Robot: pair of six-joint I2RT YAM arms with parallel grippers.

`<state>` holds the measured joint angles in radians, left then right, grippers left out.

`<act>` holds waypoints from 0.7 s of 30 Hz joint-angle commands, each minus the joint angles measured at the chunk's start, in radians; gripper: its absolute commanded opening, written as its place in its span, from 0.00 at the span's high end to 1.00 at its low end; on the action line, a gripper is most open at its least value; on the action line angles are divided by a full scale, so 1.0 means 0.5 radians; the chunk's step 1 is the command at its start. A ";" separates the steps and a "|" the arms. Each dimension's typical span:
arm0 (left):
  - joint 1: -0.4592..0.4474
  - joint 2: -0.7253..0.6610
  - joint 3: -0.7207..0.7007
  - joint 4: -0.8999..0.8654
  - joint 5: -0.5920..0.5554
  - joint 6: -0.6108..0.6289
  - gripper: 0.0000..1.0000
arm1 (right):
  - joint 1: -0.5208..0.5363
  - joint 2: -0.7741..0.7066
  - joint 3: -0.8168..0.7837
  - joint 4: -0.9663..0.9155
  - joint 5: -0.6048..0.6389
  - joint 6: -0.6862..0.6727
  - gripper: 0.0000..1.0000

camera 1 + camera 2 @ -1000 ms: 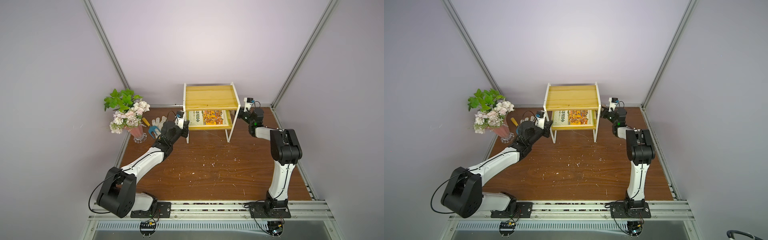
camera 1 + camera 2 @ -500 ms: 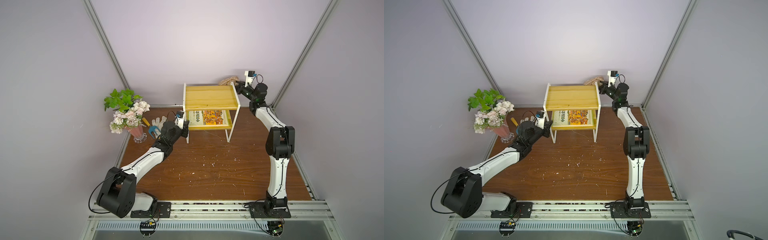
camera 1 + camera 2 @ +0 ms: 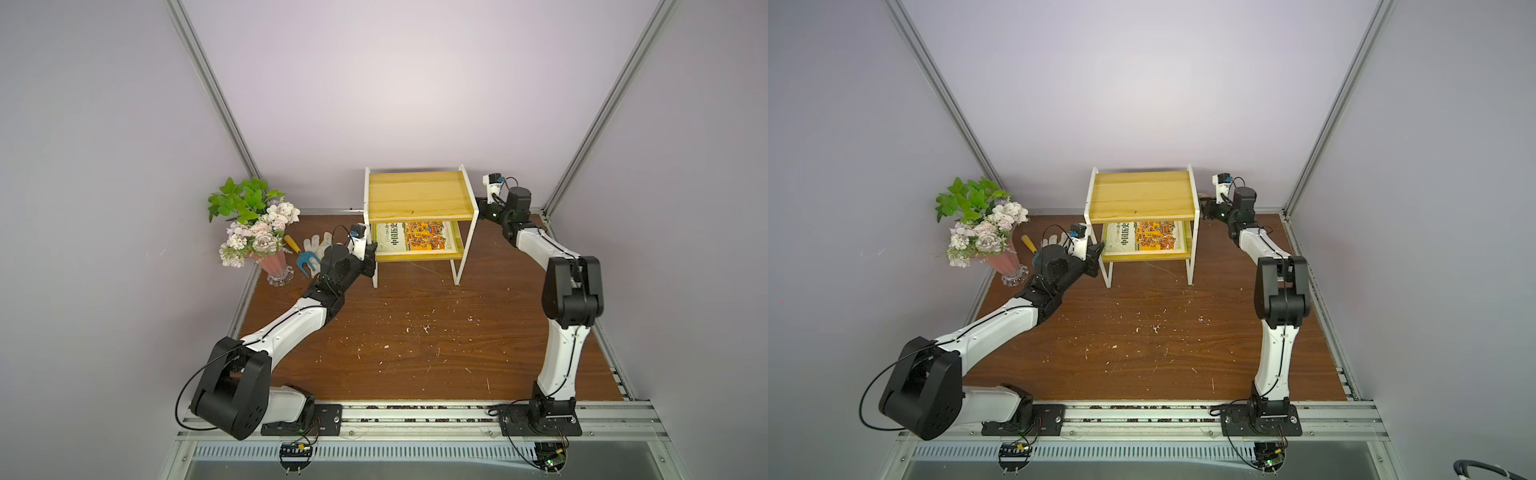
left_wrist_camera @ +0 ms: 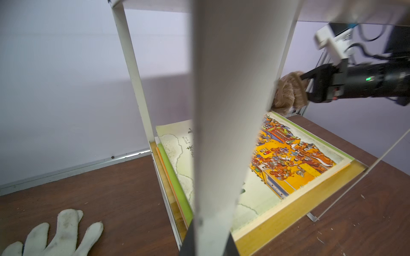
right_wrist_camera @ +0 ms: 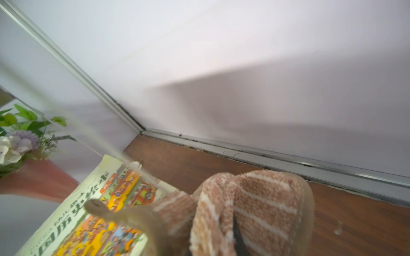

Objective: Wipe the bookshelf clean with a cloth
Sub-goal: Wipe the dust from the shelf.

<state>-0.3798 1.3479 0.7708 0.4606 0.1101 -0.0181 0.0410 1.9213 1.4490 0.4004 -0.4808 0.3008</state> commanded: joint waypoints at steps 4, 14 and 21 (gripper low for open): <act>0.002 -0.040 -0.025 -0.040 0.050 -0.123 1.00 | 0.015 -1.103 -1.279 0.793 0.919 -0.156 1.00; 0.005 -0.045 0.040 -0.145 0.057 -0.009 1.00 | 0.274 -1.809 -1.525 1.105 0.305 -0.466 1.00; 0.008 -0.050 0.028 -0.135 0.114 0.002 1.00 | 0.459 -1.567 -1.638 1.097 0.625 -0.758 1.00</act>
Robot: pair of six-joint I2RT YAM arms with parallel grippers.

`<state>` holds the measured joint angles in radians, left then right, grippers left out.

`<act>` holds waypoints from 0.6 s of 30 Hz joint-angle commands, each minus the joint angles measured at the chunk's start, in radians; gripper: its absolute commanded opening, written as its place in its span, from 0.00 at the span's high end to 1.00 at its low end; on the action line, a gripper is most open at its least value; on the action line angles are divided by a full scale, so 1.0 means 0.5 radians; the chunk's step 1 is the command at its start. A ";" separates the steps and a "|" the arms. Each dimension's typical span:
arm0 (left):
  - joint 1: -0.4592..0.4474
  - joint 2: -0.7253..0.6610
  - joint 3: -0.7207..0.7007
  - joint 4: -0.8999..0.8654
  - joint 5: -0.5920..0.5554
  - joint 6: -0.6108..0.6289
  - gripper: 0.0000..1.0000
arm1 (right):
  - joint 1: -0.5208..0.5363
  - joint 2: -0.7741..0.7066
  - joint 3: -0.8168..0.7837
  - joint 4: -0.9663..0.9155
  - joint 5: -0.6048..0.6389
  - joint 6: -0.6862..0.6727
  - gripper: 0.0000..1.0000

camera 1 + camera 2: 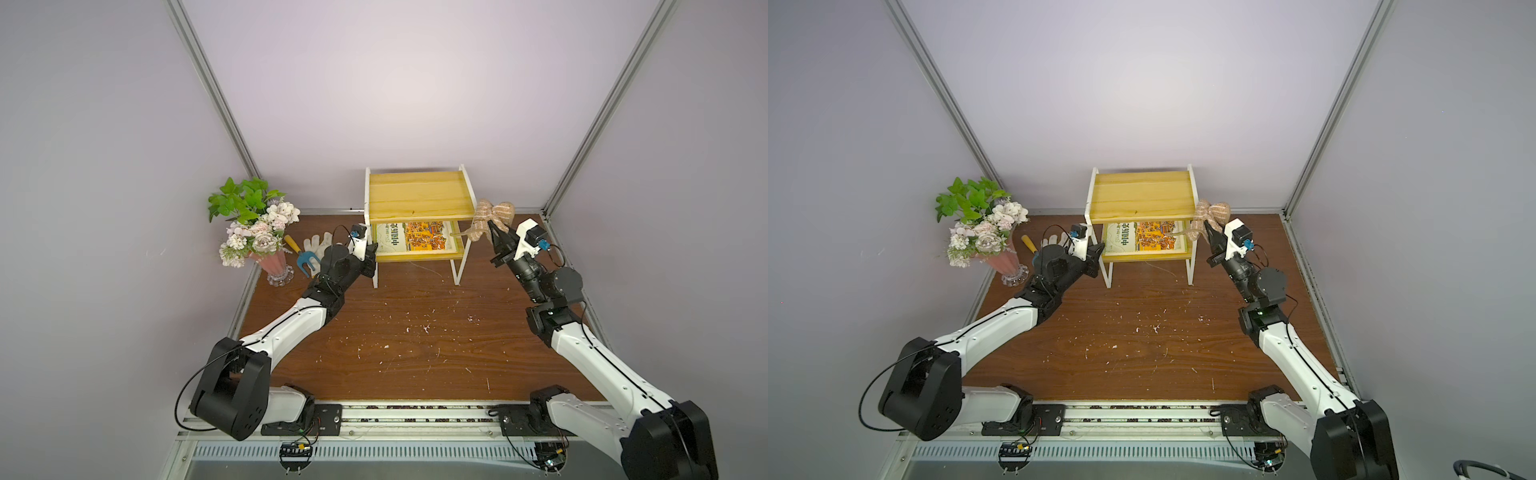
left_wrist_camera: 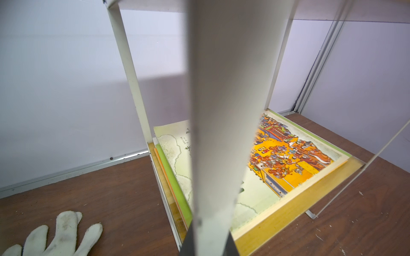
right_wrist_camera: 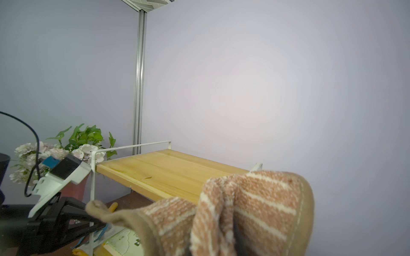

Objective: Wipe the bookshelf clean with a cloth
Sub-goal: Wipe the dust from the shelf.

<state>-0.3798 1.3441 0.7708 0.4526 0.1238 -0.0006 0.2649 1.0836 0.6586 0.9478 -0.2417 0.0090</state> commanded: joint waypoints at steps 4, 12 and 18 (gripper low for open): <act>0.008 -0.031 0.047 -0.157 0.093 -0.012 1.00 | 0.011 0.108 -0.236 -0.054 0.174 -0.163 1.00; 0.014 -0.019 0.046 -0.124 0.120 -0.019 1.00 | 0.016 0.147 0.380 -0.153 -0.079 -0.156 1.00; 0.031 -0.026 0.022 -0.121 0.146 -0.048 1.00 | 0.014 0.137 0.085 -0.259 0.216 -0.211 1.00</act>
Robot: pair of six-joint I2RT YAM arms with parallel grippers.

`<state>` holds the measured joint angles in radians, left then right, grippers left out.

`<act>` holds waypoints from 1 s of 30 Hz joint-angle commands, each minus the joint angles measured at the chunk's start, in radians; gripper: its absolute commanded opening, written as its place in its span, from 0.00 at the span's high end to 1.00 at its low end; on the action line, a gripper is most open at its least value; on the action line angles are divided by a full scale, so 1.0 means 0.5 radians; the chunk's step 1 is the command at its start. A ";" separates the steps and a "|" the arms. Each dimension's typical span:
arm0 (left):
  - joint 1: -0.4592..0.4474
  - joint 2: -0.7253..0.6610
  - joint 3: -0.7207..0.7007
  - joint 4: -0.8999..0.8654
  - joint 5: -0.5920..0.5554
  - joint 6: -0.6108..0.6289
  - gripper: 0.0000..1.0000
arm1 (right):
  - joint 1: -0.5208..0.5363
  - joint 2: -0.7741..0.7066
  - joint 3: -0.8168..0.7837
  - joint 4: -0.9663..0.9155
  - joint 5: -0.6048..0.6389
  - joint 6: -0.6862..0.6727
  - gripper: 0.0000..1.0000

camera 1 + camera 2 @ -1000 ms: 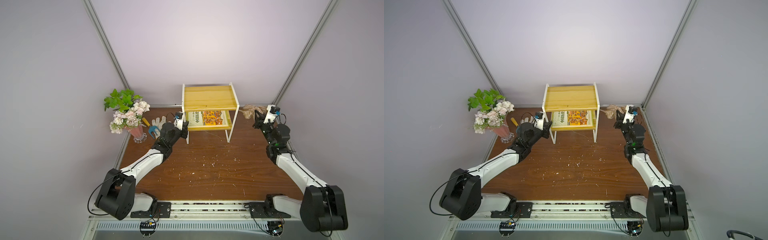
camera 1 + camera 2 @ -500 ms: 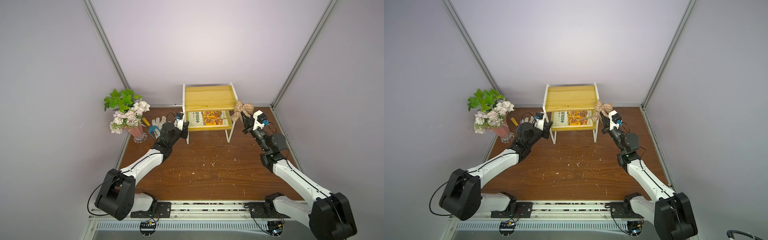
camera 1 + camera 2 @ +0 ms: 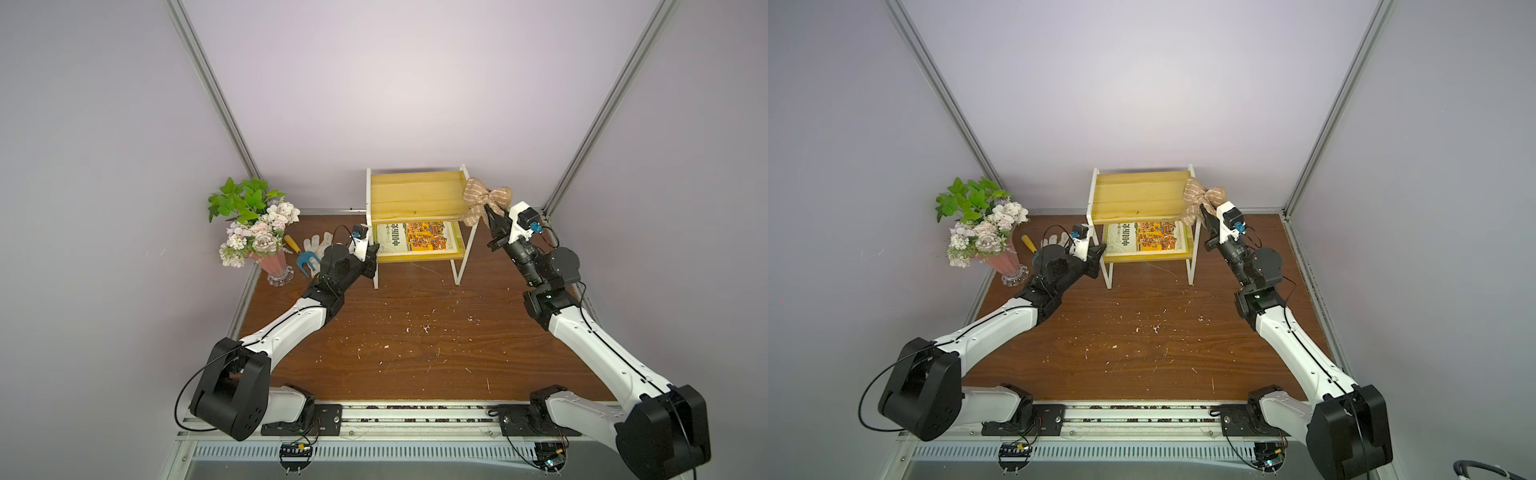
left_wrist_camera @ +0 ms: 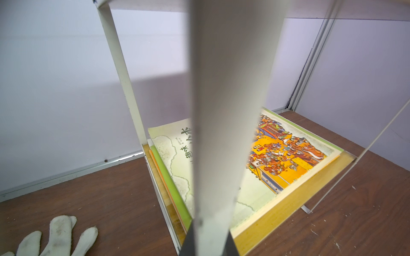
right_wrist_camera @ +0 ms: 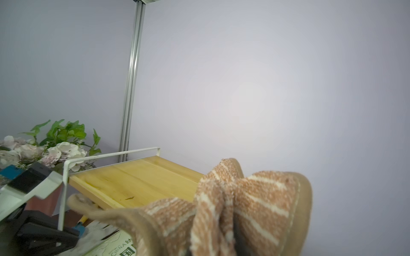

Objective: Wipe the bookshelf clean with a cloth
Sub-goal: Wipe the dust from the shelf.

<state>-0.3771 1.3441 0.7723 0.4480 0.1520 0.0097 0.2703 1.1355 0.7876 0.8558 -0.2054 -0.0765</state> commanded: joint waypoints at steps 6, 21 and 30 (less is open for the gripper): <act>0.079 0.002 0.046 -0.124 0.188 -0.097 1.00 | -0.004 0.089 0.185 -0.478 0.063 0.078 1.00; 0.109 0.049 0.083 -0.138 0.289 0.021 1.00 | -0.004 0.399 0.858 -1.173 0.237 0.186 1.00; 0.174 0.040 0.080 -0.178 0.393 0.043 1.00 | -0.006 1.108 1.856 -2.016 0.405 0.035 1.00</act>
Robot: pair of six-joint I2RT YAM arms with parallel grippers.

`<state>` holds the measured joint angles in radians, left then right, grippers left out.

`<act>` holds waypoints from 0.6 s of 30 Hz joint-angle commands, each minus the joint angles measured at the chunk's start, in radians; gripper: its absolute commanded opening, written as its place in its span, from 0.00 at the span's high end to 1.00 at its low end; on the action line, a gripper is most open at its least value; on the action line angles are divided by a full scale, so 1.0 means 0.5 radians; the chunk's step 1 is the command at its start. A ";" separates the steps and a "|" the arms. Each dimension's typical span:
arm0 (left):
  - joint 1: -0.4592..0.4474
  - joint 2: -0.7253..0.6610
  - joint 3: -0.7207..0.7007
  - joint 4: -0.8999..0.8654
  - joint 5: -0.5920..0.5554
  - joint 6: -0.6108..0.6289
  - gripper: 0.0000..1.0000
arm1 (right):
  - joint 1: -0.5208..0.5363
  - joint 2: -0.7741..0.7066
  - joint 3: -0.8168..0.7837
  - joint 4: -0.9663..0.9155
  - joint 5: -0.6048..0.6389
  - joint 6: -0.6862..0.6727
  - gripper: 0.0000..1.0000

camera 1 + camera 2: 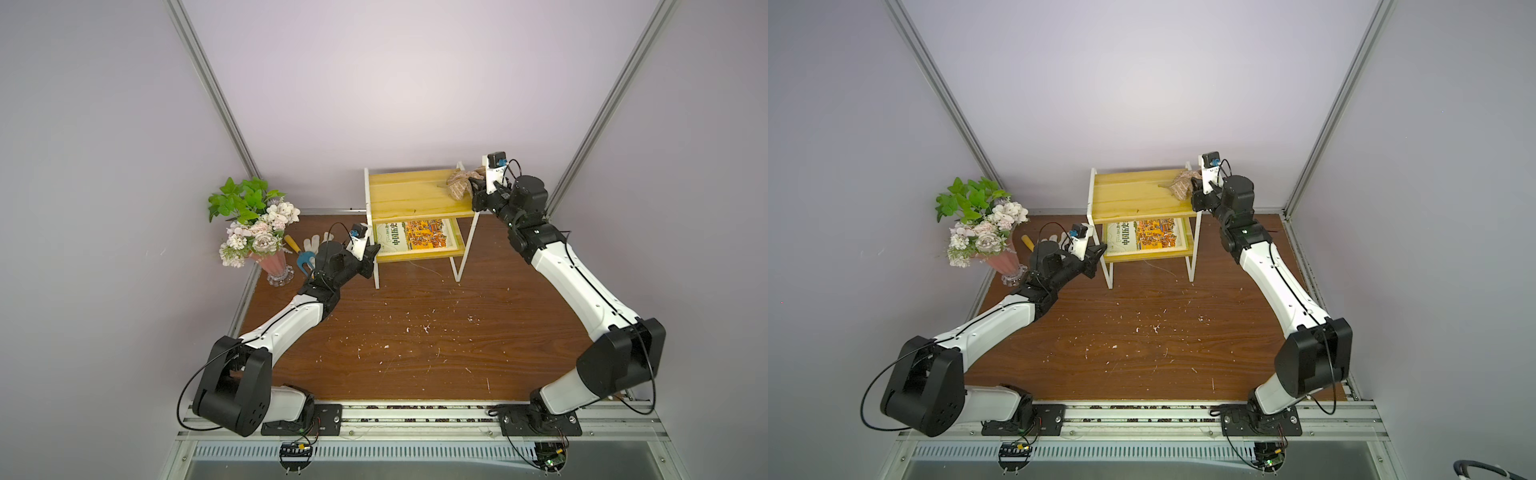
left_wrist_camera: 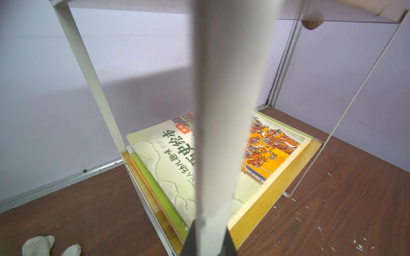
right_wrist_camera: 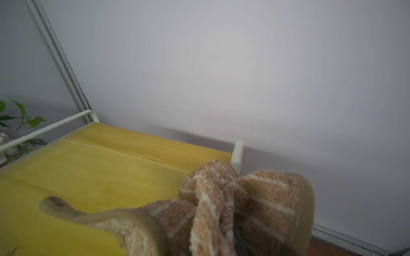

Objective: Wipe the bookshelf clean with a cloth
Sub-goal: Wipe the dust from the shelf.

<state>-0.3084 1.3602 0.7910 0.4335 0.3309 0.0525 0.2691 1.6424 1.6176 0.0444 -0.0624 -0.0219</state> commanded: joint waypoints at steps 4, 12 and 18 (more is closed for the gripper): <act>0.047 0.004 0.024 -0.116 0.014 -0.052 1.00 | -0.001 -0.244 -0.137 -0.406 0.025 -0.135 1.00; 0.095 0.028 0.057 -0.117 0.069 -0.044 1.00 | -0.001 -0.497 -0.606 -0.198 -0.137 -0.020 1.00; 0.093 0.035 0.066 -0.126 0.143 0.039 1.00 | 0.000 0.300 0.496 -0.257 -0.187 0.065 1.00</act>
<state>-0.2813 1.3674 0.7952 0.4339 0.3840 0.0704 0.2691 1.6337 1.6592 -0.0391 -0.1257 -0.0208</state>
